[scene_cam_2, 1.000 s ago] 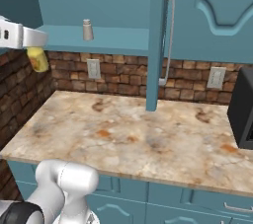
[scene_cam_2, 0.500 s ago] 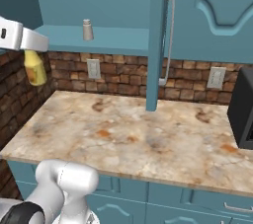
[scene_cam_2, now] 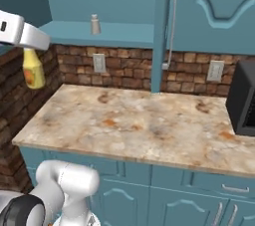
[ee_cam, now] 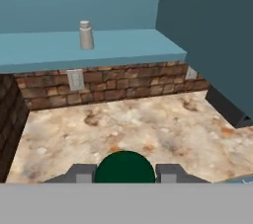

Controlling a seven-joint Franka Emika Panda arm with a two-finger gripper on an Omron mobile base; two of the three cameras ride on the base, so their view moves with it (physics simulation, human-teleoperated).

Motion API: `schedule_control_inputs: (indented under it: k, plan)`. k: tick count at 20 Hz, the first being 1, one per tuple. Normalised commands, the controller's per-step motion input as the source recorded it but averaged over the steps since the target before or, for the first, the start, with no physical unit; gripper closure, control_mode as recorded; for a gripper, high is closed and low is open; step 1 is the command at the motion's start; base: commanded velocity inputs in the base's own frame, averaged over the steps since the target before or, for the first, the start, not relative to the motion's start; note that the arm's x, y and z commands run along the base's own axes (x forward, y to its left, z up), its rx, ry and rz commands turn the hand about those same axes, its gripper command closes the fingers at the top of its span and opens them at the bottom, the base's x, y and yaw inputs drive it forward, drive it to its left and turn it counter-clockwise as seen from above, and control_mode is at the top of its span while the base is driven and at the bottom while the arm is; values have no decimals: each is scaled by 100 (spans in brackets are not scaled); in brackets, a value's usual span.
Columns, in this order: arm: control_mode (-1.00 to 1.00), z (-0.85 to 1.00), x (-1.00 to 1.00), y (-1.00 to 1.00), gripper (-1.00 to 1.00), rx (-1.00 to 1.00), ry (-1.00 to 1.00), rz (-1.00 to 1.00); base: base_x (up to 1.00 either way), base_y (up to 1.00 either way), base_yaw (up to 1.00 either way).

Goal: Move the mustard and shaker from the cabinet to the dining counter.

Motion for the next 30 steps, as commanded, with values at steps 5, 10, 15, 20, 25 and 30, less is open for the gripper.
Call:
schedule_control_inputs:
  k: [5, 10, 15, 20, 25, 30]
  plan:
    - [100, 0, 0, 0, 100, 0, 0, 0, -84, -23, -25]
    - [100, 0, 0, 0, 100, 0, 0, 0, -3, -8, -90]
    - [100, 0, 0, 0, 100, 0, 0, 0, 0, -12, -92]
    - [100, 0, 0, 0, 100, 0, 0, 0, 0, -24, -88]
    - [100, 0, 0, 0, 100, 0, 0, 0, 0, -38, -83]
    - [100, 0, 0, 0, 100, 0, 0, 0, 0, -45, -80]
